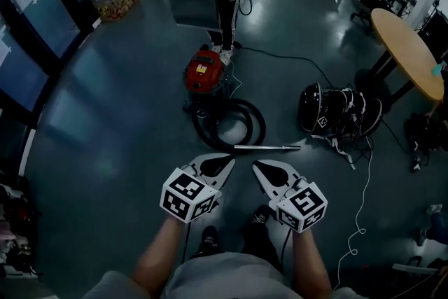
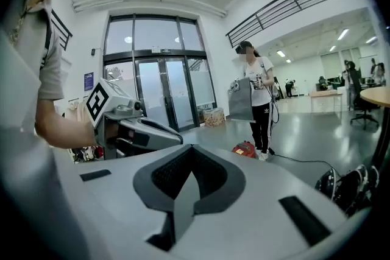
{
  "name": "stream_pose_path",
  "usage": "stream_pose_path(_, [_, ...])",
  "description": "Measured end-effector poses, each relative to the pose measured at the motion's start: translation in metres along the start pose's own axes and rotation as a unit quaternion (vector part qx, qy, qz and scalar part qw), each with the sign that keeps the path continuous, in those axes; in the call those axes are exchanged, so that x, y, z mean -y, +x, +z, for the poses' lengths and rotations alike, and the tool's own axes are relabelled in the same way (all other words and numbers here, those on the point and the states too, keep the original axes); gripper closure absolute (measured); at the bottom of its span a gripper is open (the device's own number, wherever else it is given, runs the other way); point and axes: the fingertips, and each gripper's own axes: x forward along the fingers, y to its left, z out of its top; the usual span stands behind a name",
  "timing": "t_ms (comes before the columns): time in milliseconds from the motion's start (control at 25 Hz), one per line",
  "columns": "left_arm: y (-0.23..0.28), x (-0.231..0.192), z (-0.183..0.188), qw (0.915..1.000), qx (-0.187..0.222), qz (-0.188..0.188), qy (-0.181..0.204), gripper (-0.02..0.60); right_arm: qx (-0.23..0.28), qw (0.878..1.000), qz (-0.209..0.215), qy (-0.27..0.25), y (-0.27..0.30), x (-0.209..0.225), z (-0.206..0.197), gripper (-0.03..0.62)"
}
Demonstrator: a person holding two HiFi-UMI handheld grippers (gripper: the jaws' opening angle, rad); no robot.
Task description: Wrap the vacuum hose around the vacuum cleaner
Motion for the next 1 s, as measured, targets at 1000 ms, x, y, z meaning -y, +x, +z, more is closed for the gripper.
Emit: stream_pose_path(1000, [-0.161,0.061,0.022,0.9879,0.133,-0.032,0.073,0.574,0.104,0.983,-0.15,-0.011,-0.044,-0.159,0.055,0.589])
